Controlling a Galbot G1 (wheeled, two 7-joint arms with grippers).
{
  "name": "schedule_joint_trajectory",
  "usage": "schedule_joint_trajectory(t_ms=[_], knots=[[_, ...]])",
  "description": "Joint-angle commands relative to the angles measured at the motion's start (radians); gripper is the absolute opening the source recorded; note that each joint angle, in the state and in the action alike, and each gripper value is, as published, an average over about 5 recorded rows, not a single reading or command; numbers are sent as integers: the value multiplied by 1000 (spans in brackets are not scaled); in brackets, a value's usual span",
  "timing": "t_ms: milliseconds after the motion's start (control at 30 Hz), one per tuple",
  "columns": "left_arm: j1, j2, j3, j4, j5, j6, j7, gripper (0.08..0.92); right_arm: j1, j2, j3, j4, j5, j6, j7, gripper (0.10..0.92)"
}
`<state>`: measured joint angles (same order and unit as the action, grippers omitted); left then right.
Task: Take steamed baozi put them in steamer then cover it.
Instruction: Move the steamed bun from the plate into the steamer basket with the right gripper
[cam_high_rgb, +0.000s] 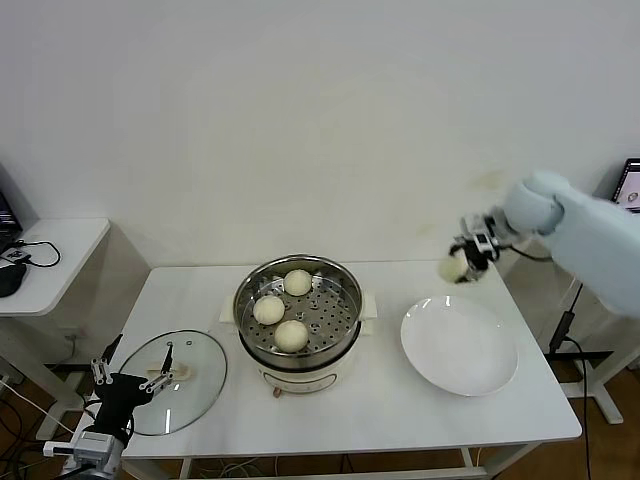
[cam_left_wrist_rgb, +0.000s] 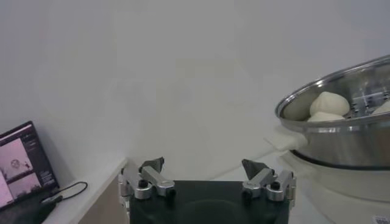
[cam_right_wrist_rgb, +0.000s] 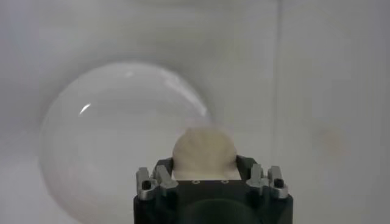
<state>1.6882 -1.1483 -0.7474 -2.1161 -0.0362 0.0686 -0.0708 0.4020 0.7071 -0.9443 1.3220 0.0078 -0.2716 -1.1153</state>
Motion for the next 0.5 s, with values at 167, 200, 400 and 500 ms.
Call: schedule_joint_trajectory(t_ms=[167,200,400,500], knots=[[3,-3,-6,6,-2,-3,-1,823,270,194,-221,184,344,-187,112,648],[3,-4,-7,5,-2,-3,-1,823,265,209,-228,188,359,-201,124,650],[3,-9,-13,0,-5,-3,-1,823,208,307,-262,175,407,-258,183,653],[7,-12,-16,-3,-5,-4,-1,823,169,352,-256,143,432,-289,212,653]])
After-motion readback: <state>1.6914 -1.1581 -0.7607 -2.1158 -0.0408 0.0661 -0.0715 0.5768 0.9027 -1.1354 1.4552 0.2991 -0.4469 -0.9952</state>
